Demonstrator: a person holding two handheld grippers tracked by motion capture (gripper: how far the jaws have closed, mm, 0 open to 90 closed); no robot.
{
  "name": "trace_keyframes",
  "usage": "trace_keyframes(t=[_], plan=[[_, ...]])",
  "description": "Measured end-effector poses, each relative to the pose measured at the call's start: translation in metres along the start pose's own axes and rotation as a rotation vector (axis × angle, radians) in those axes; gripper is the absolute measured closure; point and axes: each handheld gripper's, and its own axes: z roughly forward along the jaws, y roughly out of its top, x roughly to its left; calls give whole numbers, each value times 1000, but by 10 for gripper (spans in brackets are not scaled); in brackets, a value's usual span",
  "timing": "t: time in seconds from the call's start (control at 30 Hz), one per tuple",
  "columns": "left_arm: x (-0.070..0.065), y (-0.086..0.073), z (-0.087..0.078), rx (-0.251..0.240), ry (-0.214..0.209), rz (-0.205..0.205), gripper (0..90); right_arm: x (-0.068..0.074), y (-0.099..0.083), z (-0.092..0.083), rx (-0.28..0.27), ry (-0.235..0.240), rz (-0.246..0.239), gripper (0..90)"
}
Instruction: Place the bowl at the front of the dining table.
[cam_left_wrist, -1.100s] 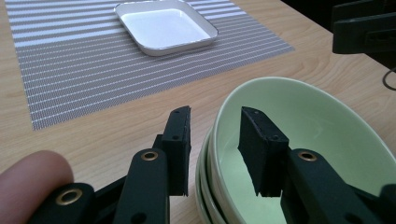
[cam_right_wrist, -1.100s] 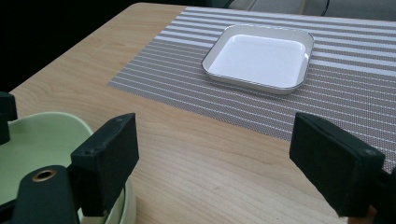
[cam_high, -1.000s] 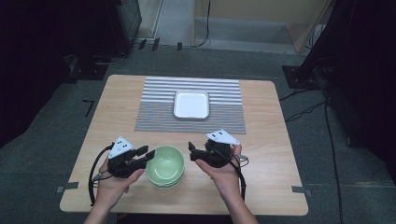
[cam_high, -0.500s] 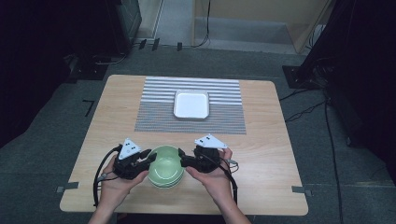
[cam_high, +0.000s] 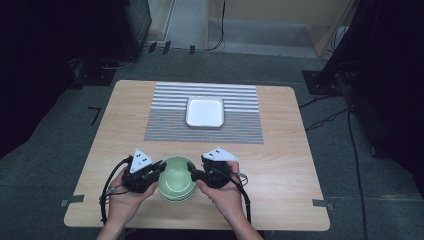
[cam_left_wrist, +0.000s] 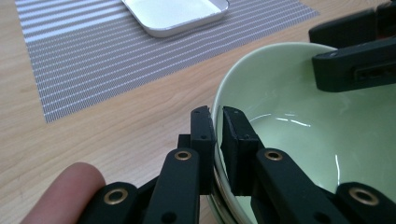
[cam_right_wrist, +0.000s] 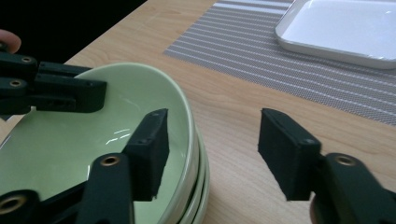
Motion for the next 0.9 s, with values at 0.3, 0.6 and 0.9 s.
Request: trace_keyframes(t=[0.3, 0.6, 0.9], plan=[[-4, 0, -3, -41, 16, 39, 852, 3, -3, 2, 4, 35, -11, 600], [-8, 1, -5, -58, 33, 71, 853, 6, -7, 6, 3, 57, -38, 720], [-14, 3, -8, -75, 66, 131, 852, 8, -7, 4, -35, 47, -59, 758]])
